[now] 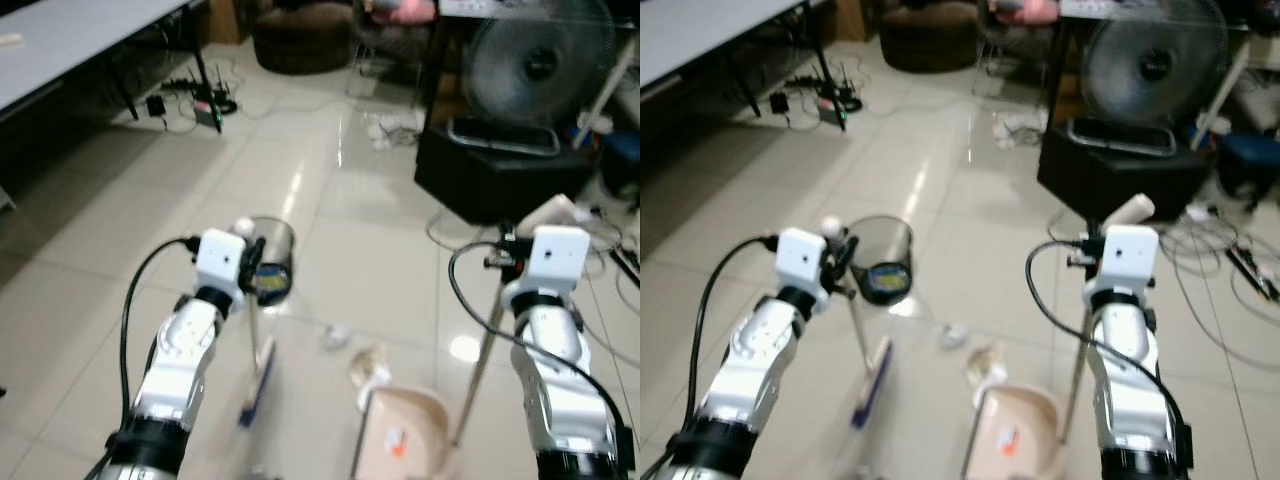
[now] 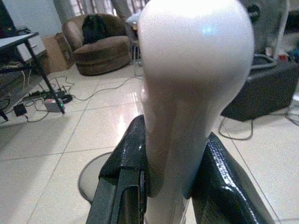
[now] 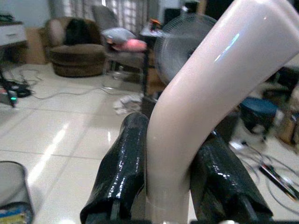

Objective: Sweep floor

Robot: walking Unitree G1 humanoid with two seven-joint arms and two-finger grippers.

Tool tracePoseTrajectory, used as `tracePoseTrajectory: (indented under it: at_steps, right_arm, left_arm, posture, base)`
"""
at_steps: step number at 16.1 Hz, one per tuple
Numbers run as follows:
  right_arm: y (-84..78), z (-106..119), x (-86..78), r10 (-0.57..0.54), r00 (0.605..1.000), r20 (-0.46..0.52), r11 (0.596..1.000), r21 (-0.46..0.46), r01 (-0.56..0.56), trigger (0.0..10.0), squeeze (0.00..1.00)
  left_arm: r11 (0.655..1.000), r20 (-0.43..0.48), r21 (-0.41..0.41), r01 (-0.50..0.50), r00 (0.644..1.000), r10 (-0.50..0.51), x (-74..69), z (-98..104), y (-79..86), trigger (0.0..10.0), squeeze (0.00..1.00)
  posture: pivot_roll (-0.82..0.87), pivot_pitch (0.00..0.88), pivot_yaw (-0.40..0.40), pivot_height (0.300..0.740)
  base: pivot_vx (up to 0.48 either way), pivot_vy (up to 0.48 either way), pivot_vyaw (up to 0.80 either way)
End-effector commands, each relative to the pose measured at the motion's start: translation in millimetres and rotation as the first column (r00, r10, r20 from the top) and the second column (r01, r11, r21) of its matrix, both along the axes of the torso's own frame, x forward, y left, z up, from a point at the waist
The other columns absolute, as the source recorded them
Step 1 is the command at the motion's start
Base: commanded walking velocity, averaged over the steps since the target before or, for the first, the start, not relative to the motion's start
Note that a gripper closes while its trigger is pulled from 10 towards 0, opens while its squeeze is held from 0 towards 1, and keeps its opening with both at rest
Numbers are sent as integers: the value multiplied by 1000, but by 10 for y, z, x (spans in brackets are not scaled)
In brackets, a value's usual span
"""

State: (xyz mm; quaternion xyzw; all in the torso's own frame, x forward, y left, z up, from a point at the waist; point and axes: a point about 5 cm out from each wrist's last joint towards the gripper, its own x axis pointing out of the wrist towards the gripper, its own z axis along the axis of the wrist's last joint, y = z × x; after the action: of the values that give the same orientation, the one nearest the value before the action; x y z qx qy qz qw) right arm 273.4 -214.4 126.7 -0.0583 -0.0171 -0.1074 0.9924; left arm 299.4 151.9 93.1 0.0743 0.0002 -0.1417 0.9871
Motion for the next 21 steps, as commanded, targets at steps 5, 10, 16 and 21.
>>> tracePoseTrajectory:
  at_steps: [5,10,16,21]
  right_arm:
    - [-18,91,11,-9,999,38,1000,-4,9,10000,0]
    - [-33,111,-2,-21,998,53,1000,-4,21,10000,0]
    - [-7,116,52,5,998,63,999,37,-8,10000,0]
    - [21,111,68,9,997,72,999,42,-12,10000,0]
  left_arm:
    - [1000,76,3,-3,997,2,82,169,-15,10000,0]
    - [1000,86,-12,-2,996,3,104,189,-31,10000,0]
    - [999,134,-41,5,991,1,136,278,-38,10000,0]
    - [1000,142,-29,1,990,3,150,299,44,10000,0]
  posture:
    - [-57,20,58,740]
    - [-62,18,61,740]
    - [-50,5,63,740]
    - [-41,2,67,740]
  base:
    - [0,-235,0]
    - [0,0,0]
    - [96,0,-157]
    - [340,0,-195]
